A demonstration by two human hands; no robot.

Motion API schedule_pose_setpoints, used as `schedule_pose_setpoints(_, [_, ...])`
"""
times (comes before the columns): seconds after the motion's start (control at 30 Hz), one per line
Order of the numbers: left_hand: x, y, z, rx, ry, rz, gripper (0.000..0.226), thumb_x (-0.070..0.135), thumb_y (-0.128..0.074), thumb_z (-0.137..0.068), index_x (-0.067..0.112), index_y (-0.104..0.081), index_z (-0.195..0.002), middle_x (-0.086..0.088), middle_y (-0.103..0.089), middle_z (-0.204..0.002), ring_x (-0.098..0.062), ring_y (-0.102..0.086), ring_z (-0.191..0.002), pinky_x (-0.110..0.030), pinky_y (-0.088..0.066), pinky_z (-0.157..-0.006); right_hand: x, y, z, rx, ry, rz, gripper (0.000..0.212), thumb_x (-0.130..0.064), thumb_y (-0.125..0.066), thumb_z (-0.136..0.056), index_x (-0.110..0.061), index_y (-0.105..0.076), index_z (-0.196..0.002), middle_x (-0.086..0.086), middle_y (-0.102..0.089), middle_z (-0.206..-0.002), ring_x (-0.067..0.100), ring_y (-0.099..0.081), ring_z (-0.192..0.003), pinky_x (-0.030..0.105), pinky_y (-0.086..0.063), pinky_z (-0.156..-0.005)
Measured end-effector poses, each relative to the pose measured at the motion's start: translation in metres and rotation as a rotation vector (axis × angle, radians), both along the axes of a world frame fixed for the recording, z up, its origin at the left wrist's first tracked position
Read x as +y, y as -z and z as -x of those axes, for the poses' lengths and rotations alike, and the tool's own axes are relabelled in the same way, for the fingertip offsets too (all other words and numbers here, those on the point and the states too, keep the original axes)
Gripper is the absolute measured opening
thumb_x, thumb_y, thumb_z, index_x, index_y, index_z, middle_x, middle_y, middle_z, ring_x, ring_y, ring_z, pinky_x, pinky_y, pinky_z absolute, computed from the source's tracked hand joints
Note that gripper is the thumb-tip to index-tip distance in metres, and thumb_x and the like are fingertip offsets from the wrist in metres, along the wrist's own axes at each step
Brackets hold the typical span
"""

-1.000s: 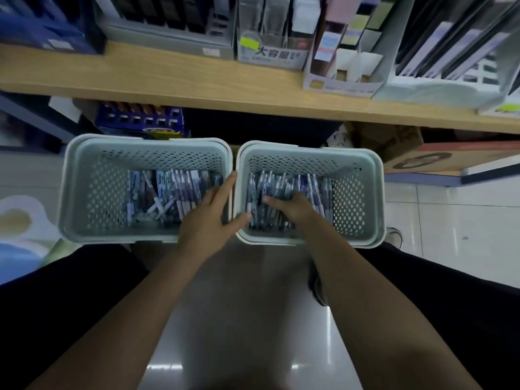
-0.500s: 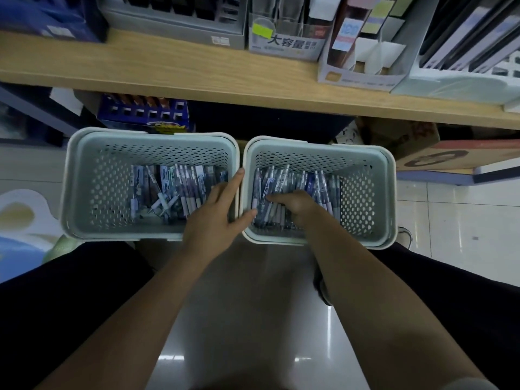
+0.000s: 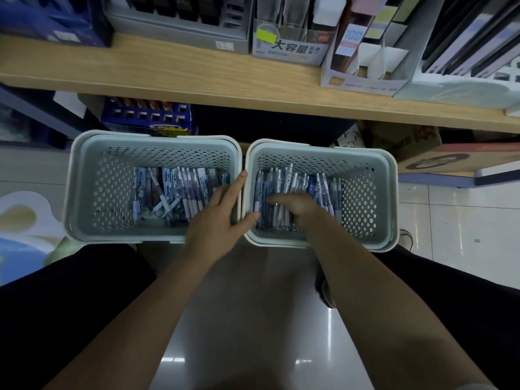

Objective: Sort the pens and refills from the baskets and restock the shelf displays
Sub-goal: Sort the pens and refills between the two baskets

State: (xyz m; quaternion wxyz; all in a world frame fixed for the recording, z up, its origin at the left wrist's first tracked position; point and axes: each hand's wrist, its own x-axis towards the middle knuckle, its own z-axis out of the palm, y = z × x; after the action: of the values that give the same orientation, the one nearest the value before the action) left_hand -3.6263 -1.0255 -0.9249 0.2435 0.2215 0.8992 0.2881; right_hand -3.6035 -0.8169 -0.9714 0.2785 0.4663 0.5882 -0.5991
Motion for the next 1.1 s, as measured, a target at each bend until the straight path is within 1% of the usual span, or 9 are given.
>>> schedule_pose_setpoints(0.07, [0.001,0.0,0.0,0.005,-0.012,0.005,0.079,0.063,-0.049,-0.095,0.053,0.0,-0.156,0.003,-0.033,-0.157,-0.023,-0.061,-0.112,-0.031,-0.048,-0.072,0.001,-0.012,-0.001,0.065,0.026,0.016,0.108,-0.027,-0.086,-0.076,0.0,-0.017,-0.155,0.02,-0.036,-0.155,0.035,-0.047,-0.133,0.045,-0.038,-0.112])
schedule_pose_setpoints(0.23, [0.003,-0.004,0.003,-0.05,-0.046,-0.032,0.081,0.061,-0.059,-0.091,0.051,-0.011,-0.156,0.001,-0.034,-0.158,-0.026,-0.046,-0.135,-0.04,-0.046,-0.094,0.009,-0.047,-0.008,0.201,0.025,0.061,0.095,-0.026,-0.082,-0.081,0.006,-0.025,-0.15,0.017,-0.045,-0.149,0.032,-0.04,-0.14,0.031,-0.04,-0.102])
schedule_pose_setpoints(0.3, [0.004,-0.012,0.006,-0.001,-0.063,-0.067,0.079,0.066,-0.063,-0.085,0.039,-0.036,-0.154,-0.005,-0.041,-0.152,-0.027,-0.038,-0.139,-0.044,-0.039,-0.106,0.01,-0.065,-0.008,0.253,0.002,0.101,0.088,-0.034,-0.084,-0.077,0.006,-0.041,-0.142,0.01,-0.059,-0.136,0.024,-0.05,-0.134,0.019,-0.045,-0.09])
schedule_pose_setpoints(0.4, [0.011,-0.037,0.016,-0.021,-0.266,-0.289,0.056,0.057,-0.075,-0.078,0.022,-0.072,-0.122,-0.001,-0.057,-0.132,-0.017,-0.051,-0.124,-0.034,-0.043,-0.104,0.0,-0.098,-0.002,0.3,-0.058,0.086,0.063,-0.041,-0.082,-0.078,0.003,-0.063,-0.119,0.002,-0.076,-0.105,0.003,-0.068,-0.094,0.024,-0.047,-0.092])
schedule_pose_setpoints(0.47, [0.012,-0.06,0.024,-0.334,-0.321,-0.413,0.048,0.045,-0.082,-0.079,0.031,-0.07,-0.123,0.009,-0.064,-0.124,-0.008,-0.06,-0.116,-0.029,-0.049,-0.098,-0.013,-0.113,0.001,0.376,-0.061,0.104,0.035,-0.026,-0.077,-0.086,-0.004,-0.069,-0.112,0.009,-0.076,-0.104,0.009,-0.072,-0.092,0.023,-0.053,-0.088])
schedule_pose_setpoints(0.57, [0.003,-0.081,0.027,-0.719,-0.249,-0.529,0.058,0.032,-0.085,-0.079,0.034,-0.059,-0.131,0.008,-0.066,-0.128,-0.008,-0.063,-0.117,-0.029,-0.051,-0.097,-0.042,-0.135,0.007,0.441,-0.094,0.182,0.043,-0.028,-0.078,-0.085,-0.003,-0.067,-0.118,0.015,-0.073,-0.112,0.025,-0.07,-0.108,0.04,-0.054,-0.098])
schedule_pose_setpoints(0.7, [-0.02,-0.087,0.021,-0.816,-0.327,-0.609,0.068,0.025,-0.085,-0.072,0.022,-0.052,-0.133,-0.006,-0.067,-0.129,-0.02,-0.062,-0.122,-0.042,-0.047,-0.108,-0.077,-0.162,0.007,0.411,-0.161,0.284,0.072,-0.049,-0.074,-0.083,0.0,-0.054,-0.131,0.013,-0.065,-0.129,0.019,-0.063,-0.12,0.034,-0.051,-0.101])
schedule_pose_setpoints(0.93, [-0.055,-0.091,0.018,-0.956,-0.463,-0.799,0.048,0.005,-0.066,-0.088,0.005,-0.054,-0.135,-0.021,-0.069,-0.12,-0.031,-0.068,-0.107,-0.044,-0.06,-0.083,-0.09,-0.171,0.001,0.423,-0.095,0.261,0.014,-0.007,-0.056,-0.1,-0.007,-0.069,-0.106,0.009,-0.074,-0.106,0.021,-0.07,-0.104,0.039,-0.054,-0.096])
schedule_pose_setpoints(1.1, [-0.053,-0.087,0.02,-1.057,-0.544,-0.879,0.056,0.007,-0.068,-0.085,-0.003,-0.049,-0.136,-0.019,-0.071,-0.101,-0.032,-0.071,-0.085,-0.044,-0.061,-0.071,-0.092,-0.157,0.003,0.441,-0.026,0.062,0.006,-0.012,-0.067,-0.094,-0.014,-0.073,-0.094,0.003,-0.077,-0.096,0.025,-0.071,-0.098,0.043,-0.054,-0.092])
